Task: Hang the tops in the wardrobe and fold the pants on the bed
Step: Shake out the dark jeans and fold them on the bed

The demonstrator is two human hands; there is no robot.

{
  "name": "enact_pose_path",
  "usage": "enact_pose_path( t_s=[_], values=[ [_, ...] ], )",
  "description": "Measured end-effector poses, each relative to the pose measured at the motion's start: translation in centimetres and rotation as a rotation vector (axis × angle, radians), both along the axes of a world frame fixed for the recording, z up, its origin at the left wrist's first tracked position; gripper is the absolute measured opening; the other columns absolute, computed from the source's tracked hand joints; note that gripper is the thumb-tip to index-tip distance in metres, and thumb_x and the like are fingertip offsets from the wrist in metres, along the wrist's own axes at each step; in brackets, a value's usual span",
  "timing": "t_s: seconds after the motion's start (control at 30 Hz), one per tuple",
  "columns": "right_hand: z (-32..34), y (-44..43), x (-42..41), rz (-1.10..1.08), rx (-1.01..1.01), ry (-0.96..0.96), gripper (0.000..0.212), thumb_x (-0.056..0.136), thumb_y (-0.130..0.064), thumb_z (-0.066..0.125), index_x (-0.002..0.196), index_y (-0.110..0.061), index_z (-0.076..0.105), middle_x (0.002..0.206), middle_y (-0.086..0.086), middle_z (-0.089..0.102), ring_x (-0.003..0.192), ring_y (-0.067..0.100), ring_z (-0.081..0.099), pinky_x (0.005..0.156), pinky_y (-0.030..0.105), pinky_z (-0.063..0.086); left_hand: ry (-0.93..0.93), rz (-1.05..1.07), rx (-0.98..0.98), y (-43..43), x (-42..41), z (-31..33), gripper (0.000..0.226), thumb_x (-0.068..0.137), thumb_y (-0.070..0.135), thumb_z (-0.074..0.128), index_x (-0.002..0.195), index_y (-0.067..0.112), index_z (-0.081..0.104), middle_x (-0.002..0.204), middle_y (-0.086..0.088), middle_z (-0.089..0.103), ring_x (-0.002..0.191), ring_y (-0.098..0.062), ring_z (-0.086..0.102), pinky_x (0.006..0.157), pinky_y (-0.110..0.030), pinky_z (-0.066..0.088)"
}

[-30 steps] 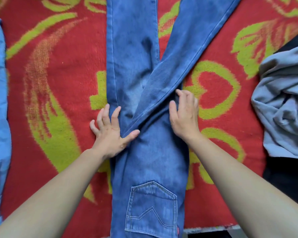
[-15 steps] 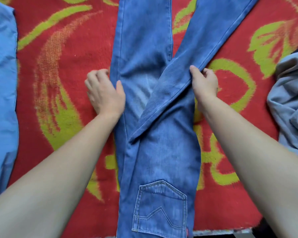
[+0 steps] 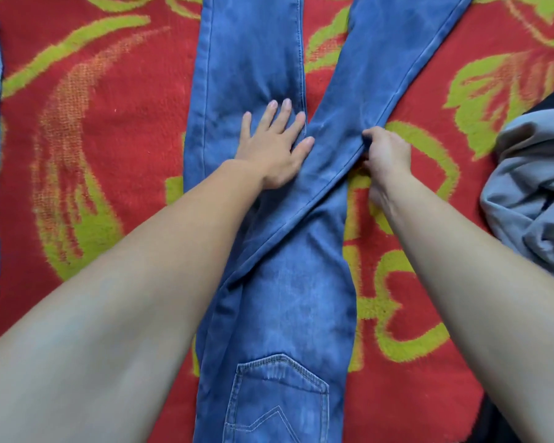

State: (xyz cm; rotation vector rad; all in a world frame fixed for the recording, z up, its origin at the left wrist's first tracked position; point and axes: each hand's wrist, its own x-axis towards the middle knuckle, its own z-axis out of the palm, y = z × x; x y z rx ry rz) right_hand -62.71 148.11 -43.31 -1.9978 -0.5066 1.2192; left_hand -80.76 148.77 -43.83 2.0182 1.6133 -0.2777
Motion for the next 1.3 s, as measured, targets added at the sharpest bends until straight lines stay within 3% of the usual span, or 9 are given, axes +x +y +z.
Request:
enact_pose_path(
  t_s=[0.1, 0.2, 0.33, 0.57, 0.63, 0.77, 0.9, 1.07, 1.3],
  values=[
    [1.3, 0.8, 0.4, -0.029, -0.031, 0.209, 0.008, 0.086, -0.026, 0.061, 0.085, -0.019, 0.065, 0.081, -0.004, 0.068, 0.065, 0.013, 0.061, 0.055, 0.022, 0.044, -0.17, 0.127, 0.17, -1.7, -0.4, 1.5, 0.071, 0.095, 0.068, 0.028, 0.15, 0.025, 0.036, 0.163, -0.003, 0.02, 0.15, -0.021, 0.014, 0.12, -0.051, 0.01],
    [2.6, 2.1, 1.0, -0.08, 0.014, 0.307, 0.019, 0.089, -0.033, 0.065, 0.099, -0.018, 0.068, 0.096, -0.004, 0.077, 0.081, 0.013, 0.073, 0.058, 0.02, 0.051, -0.202, 0.083, 0.468, -6.3, 0.1, 3.7, 0.081, 0.074, 0.078, 0.055, 0.126, 0.015, 0.059, 0.13, -0.013, 0.052, 0.114, -0.031, 0.051, 0.091, -0.045, 0.041],
    [4.6, 4.2, 0.4, -0.122, 0.073, 0.236, 0.01, 0.087, -0.022, 0.071, 0.085, -0.016, 0.063, 0.076, -0.003, 0.073, 0.066, 0.013, 0.07, 0.054, 0.022, 0.05, -0.247, -0.051, 0.475, -10.7, -0.3, 4.3, 0.026, 0.08, 0.024, 0.072, 0.097, 0.006, 0.067, 0.093, -0.014, 0.062, 0.082, -0.035, 0.061, 0.066, -0.044, 0.048],
    [7.7, 9.5, -8.7, 0.321, 0.501, -0.169, 0.011, 0.097, -0.01, 0.051, 0.101, -0.015, 0.06, 0.093, -0.005, 0.06, 0.087, 0.008, 0.053, 0.08, 0.022, 0.043, -0.794, 0.991, 0.39, -9.1, -5.9, 5.4, 0.014, 0.07, 0.02, 0.068, 0.072, 0.028, 0.057, 0.063, 0.013, 0.058, 0.054, 0.005, 0.05, 0.06, -0.015, 0.042],
    [7.8, 11.0, -12.9, 0.629, 0.416, -0.169, 0.026, 0.105, -0.024, 0.042, 0.123, -0.012, 0.058, 0.103, -0.004, 0.048, 0.086, 0.003, 0.045, 0.073, 0.015, 0.036, -0.723, 1.091, 0.307, -9.3, -7.9, 4.1, 0.017, 0.074, 0.015, 0.071, 0.076, 0.024, 0.057, 0.067, 0.007, 0.06, 0.057, 0.002, 0.051, 0.063, -0.023, 0.045],
    [5.5, 9.6, -15.7, 1.127, 0.19, -0.493, 0.029, 0.104, -0.022, 0.036, 0.087, -0.017, 0.059, 0.1, 0.009, 0.055, 0.085, 0.016, 0.053, 0.082, 0.028, 0.045, -0.692, 1.282, 0.062, -10.4, -11.0, 1.0, 0.026, 0.084, 0.016, 0.074, 0.103, 0.015, 0.056, 0.087, -0.008, 0.07, 0.079, -0.021, 0.067, 0.085, -0.045, 0.056],
    [2.6, 4.9, -12.3, 0.986, 0.494, -0.782, 0.042, 0.102, -0.025, 0.04, 0.141, -0.016, 0.053, 0.15, 0.008, 0.043, 0.136, 0.022, 0.043, 0.11, 0.03, 0.033, -0.458, 0.977, 0.196, -10.2, -10.9, 1.0, 0.028, 0.087, 0.021, 0.068, 0.111, 0.014, 0.055, 0.083, 0.003, 0.064, 0.086, -0.028, 0.066, 0.084, -0.039, 0.051],
    [-0.4, 3.4, -9.0, 1.445, 0.142, -1.057, 0.069, 0.102, -0.059, 0.024, 0.16, -0.027, 0.005, 0.167, 0.01, -0.007, 0.154, 0.028, -0.006, 0.124, 0.049, -0.001, -0.11, 0.589, 0.429, -7.5, -11.4, 0.8, 0.06, 0.093, 0.04, 0.057, 0.144, 0.013, 0.04, 0.145, -0.013, 0.039, 0.133, -0.031, 0.037, 0.106, -0.046, 0.031],
    [0.5, 8.6, -9.5, 1.092, 0.399, -1.081, 0.045, 0.101, -0.044, 0.041, 0.138, -0.021, 0.052, 0.136, 0.009, 0.05, 0.123, 0.034, 0.045, 0.098, 0.043, 0.034, 0.033, 0.58, 0.038, 4.6, -12.8, 0.4, 0.132, 0.053, 0.097, 0.048, 0.151, 0.039, -0.017, 0.16, -0.009, -0.028, 0.147, -0.031, -0.025, 0.111, -0.066, -0.008]
  ],
)
